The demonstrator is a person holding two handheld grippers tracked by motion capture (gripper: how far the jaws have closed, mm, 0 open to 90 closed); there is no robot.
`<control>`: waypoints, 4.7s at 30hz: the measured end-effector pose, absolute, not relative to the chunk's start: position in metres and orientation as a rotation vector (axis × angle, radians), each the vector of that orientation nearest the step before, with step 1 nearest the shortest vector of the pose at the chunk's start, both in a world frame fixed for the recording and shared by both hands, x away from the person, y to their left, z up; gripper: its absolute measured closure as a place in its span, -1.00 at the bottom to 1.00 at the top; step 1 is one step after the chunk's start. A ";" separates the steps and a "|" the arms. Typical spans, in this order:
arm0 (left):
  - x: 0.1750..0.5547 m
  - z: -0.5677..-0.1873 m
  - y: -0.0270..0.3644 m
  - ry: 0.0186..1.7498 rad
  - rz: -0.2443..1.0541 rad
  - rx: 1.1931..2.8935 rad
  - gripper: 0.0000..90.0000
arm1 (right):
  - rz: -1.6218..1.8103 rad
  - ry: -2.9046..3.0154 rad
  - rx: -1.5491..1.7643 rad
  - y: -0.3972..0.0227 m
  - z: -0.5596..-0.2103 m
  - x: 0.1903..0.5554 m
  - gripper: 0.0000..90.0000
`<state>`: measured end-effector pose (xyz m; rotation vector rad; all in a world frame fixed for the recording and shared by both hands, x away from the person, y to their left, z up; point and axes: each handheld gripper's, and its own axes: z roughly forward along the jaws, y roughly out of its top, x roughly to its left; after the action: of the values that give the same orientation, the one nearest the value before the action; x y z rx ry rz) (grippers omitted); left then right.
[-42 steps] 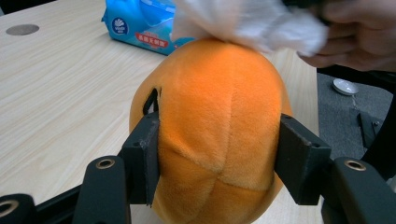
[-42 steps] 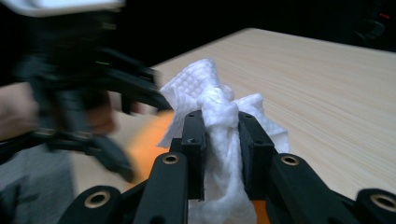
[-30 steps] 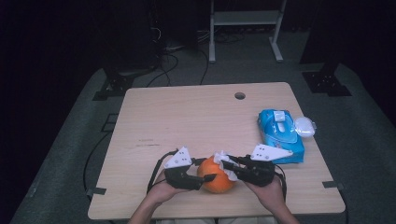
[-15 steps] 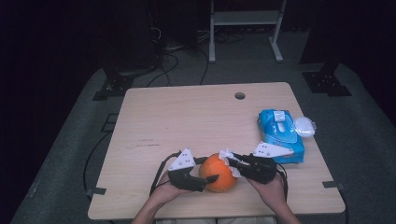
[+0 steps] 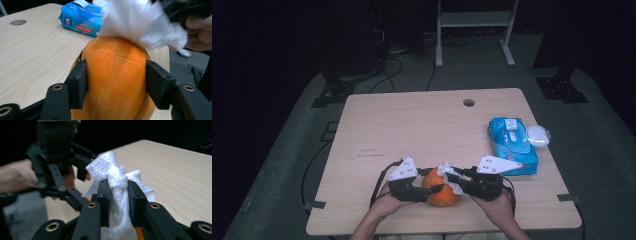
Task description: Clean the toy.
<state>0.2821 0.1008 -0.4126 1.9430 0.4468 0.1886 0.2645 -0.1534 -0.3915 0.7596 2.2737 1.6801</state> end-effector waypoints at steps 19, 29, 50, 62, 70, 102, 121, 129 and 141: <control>0.287 -0.416 0.105 0.474 0.159 1.975 -0.08 | 1.649 2.249 0.843 -0.169 -0.402 0.278 0.65; 0.289 -0.412 0.114 0.491 0.147 1.959 -0.10 | 1.657 2.270 0.766 -0.158 -0.396 0.268 0.64; 0.290 -0.416 0.104 0.503 0.143 1.958 -0.20 | 1.636 2.231 0.833 -0.169 -0.400 0.275 0.64; 0.290 -0.420 0.099 0.492 0.130 1.953 -0.54 | 1.635 2.258 0.816 -0.166 -0.403 0.275 0.64; 0.287 -0.424 0.097 0.473 0.173 1.978 -0.30 | 1.632 2.274 0.728 -0.155 -0.397 0.267 0.64; 0.275 -0.427 0.089 0.286 0.159 2.088 -0.33 | 1.626 2.276 0.867 -0.164 -0.399 0.275 0.65; 0.287 -0.425 0.106 0.422 0.190 2.038 -0.26 | 1.706 2.279 0.911 -0.175 -0.407 0.282 0.66; 0.290 -0.426 0.109 0.454 0.156 2.009 -0.21 | 1.703 2.264 0.942 -0.176 -0.407 0.283 0.65; 0.288 -0.413 0.111 0.476 0.120 1.970 -0.14 | 1.704 2.253 0.799 -0.162 -0.393 0.269 0.65</control>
<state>0.2877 0.1106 -0.4131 1.9696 0.4762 0.1198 0.2690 -0.1620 -0.3932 0.7988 2.2531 1.7043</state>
